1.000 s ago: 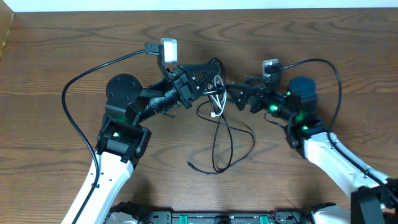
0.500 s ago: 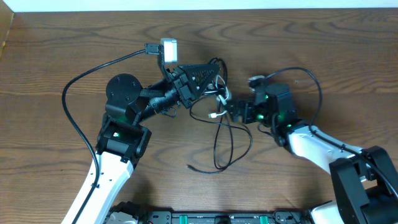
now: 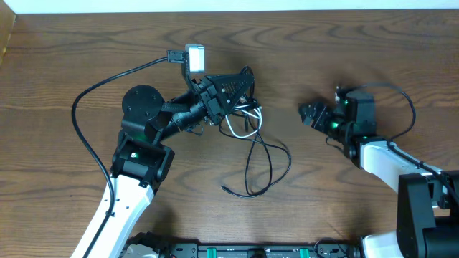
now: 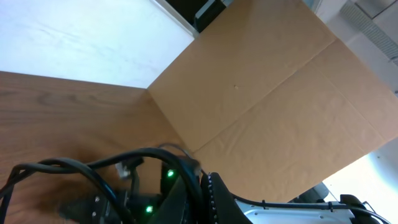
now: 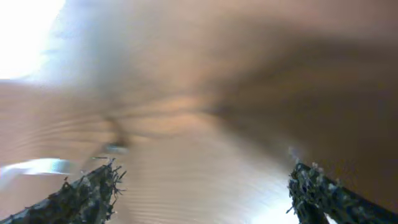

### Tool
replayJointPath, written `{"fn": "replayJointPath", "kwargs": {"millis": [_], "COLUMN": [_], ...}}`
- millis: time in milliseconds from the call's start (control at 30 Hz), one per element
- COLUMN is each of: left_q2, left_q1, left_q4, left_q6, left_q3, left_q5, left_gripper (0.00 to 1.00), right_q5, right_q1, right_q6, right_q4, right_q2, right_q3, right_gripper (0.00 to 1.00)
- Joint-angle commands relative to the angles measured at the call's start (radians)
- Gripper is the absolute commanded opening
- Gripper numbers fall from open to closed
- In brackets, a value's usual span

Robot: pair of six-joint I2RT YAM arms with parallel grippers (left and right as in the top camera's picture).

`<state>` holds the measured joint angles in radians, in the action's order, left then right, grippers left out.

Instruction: Untangle cables

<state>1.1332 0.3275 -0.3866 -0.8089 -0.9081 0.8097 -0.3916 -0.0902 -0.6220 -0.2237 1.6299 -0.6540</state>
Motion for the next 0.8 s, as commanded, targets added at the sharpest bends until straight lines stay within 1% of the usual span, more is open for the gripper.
{"fn": "replayJointPath", "kwargs": {"millis": [0,133,300,400,467,633,733,767], "left_q2": [-0.009,-0.009,-0.009,-0.009,-0.009,-0.009,-0.009,-0.009], "left_q1": [-0.001,-0.001,-0.001,-0.001,-0.001,-0.001,-0.001,-0.001], "left_q4": [-0.012,-0.012,-0.012,-0.002,0.032,0.165,0.185,0.184], "left_q6": [0.004,0.046,0.052,0.052,0.051,0.043,0.036,0.035], "left_q3": [-0.029,-0.029,-0.029,-0.029,-0.029,-0.029,-0.029,-0.029], "left_q5": [0.009,-0.003,-0.048,-0.082,-0.125,-0.249,-0.262,-0.262], "left_gripper": [0.08,0.07,0.08,0.08,0.07,0.08,0.07,0.08], "right_q5": [-0.336,-0.605,-0.787,-0.874,-0.903,-0.892,-0.883,-0.868], "right_q1": [-0.003,-0.034,-0.071,-0.095,-0.118,-0.184,-0.203,-0.206], "right_q6": [0.115,0.238,0.311,0.326,0.325,0.324,0.324,0.323], "right_q4": [-0.130,-0.314,-0.456,-0.543,-0.606,-0.720,-0.747,-0.746], "right_q2": [0.008,0.008,0.008,0.008,0.008,0.008,0.008,0.008], "right_q3": [-0.004,-0.004,-0.004,-0.004,-0.004,-0.004,-0.004,-0.004], "right_gripper": [0.87,0.88,0.90,0.90,0.89,0.90,0.89,0.88]}}
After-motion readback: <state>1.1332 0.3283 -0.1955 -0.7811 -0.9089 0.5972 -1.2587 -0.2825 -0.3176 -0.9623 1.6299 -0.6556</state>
